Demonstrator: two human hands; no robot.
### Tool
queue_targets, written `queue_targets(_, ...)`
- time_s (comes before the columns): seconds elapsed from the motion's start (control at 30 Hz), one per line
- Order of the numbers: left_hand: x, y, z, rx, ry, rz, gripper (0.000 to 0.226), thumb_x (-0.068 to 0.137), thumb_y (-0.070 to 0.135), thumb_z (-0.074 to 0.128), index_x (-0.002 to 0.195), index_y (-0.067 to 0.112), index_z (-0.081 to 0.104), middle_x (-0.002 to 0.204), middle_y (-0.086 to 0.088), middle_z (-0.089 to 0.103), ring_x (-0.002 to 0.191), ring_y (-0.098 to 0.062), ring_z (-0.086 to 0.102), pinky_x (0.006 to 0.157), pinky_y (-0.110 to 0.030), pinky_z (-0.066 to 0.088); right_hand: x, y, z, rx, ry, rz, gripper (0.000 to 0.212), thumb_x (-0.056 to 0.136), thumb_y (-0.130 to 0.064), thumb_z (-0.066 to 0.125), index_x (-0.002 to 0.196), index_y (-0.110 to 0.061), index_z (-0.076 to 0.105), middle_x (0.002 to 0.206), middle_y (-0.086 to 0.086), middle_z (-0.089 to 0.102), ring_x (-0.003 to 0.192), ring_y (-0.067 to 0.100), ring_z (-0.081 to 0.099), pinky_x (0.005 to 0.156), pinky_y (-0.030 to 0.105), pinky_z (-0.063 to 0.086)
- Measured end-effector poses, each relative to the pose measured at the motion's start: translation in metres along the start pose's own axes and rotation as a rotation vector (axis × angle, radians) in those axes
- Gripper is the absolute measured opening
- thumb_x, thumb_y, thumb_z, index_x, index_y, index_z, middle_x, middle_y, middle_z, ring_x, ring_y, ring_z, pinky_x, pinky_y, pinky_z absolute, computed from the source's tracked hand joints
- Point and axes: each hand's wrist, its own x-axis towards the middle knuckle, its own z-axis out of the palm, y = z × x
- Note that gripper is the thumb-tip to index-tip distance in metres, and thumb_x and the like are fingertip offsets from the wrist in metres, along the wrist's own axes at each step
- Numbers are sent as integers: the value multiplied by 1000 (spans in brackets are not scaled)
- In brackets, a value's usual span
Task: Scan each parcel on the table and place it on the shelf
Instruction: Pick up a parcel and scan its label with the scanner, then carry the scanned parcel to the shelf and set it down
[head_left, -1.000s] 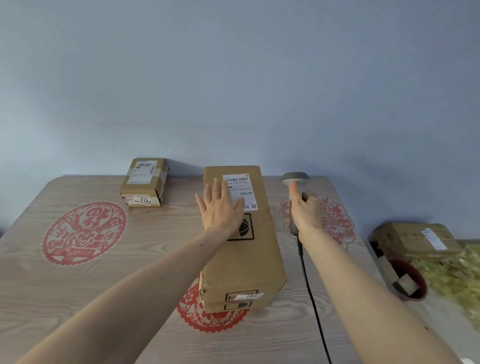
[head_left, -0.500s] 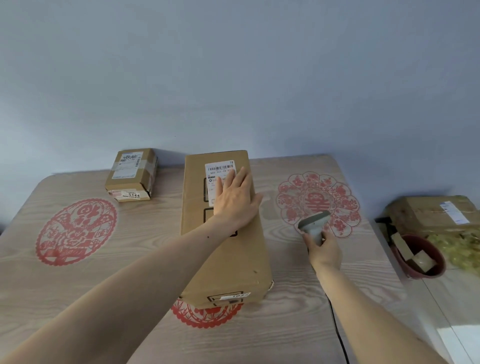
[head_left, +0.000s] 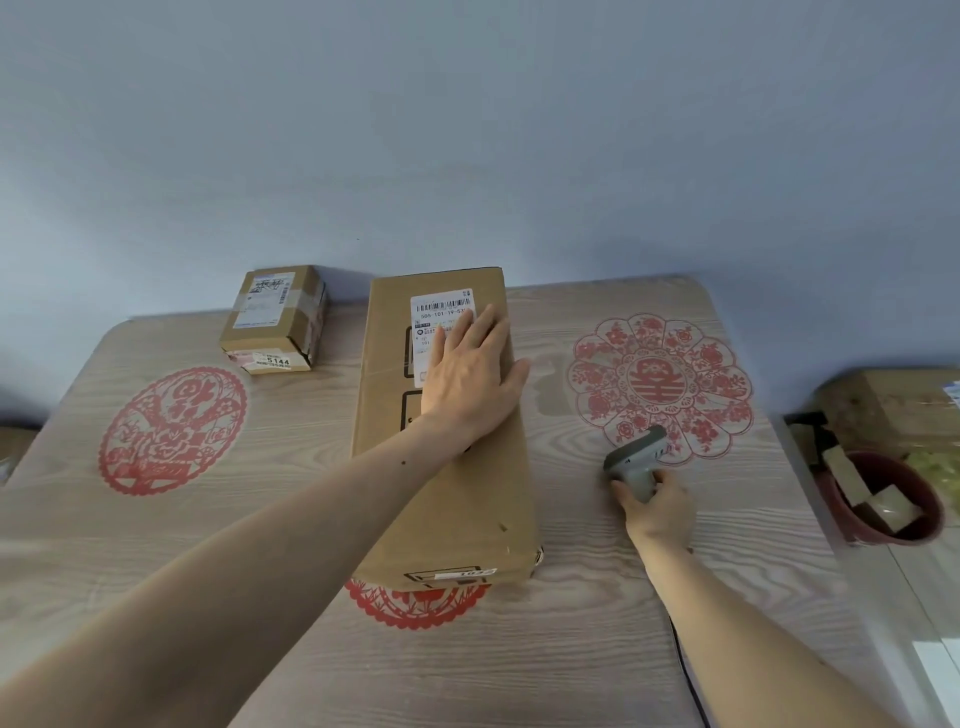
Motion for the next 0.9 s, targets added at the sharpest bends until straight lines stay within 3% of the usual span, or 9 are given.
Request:
queue_targets(0.23,-3,-4,-6,-87,36,1,62,100,46,46,152,15,34,164,1,20,152,-18,10,124,-38,3,1,-7,-1,-65,8,79,70,77,-37,82,127,-1,48,128,23,51,120,38,47,90,44,43)
queue_targets(0.37,-5,-10,-15,-129,71,-18,61,100,43,48,153,15,33,164,-1,21,152,-17,9,124,-39,5,-11,-26,-9,-52,132,116,84,73,-46,83,130,0,41,134,24,42,122,40,44,94,48,44)
queue_targets(0.47,-9,-17,-23,-114,116,-38,61,100,43,48,153,17,31,164,0,17,153,-18,6,123,-39,0,-22,-55,-14,1,249,-1,78,77,-49,78,129,-2,43,133,21,45,120,38,45,97,47,42)
queue_targets(0.53,-13,-25,-28,-81,133,-58,64,100,45,47,154,19,27,166,0,11,153,-18,0,123,-40,-4,-31,-79,-15,92,236,-119,70,80,-51,75,125,-5,48,128,14,50,117,34,49,94,45,43)
queue_targets(0.63,-21,-40,-33,-46,110,-111,73,98,49,46,158,19,15,167,-2,-2,153,-20,-10,123,-44,-7,-52,-120,-16,271,-34,-212,70,85,-59,66,131,-9,47,124,6,53,115,26,53,96,40,44)
queue_targets(0.7,-28,-48,-36,-71,93,-149,80,97,50,47,159,20,6,166,-4,-9,152,-22,-14,123,-46,-7,-66,-145,-16,300,-264,-200,81,87,-68,55,144,-12,37,140,5,48,128,25,47,104,41,38)
queue_targets(0.8,-42,-58,-45,-183,51,-242,89,94,51,51,158,20,-2,165,-12,-14,151,-30,-15,123,-48,-1,-81,-169,-8,257,-471,-184,101,80,-82,46,156,-19,23,159,2,29,145,26,31,115,50,29)
queue_targets(0.9,-54,-67,-52,-359,-62,-386,97,90,55,57,157,18,-3,164,-17,0,151,-36,8,121,-51,19,-89,-180,-2,224,-551,-149,104,75,-85,50,155,-21,28,156,3,38,139,26,41,112,48,37)
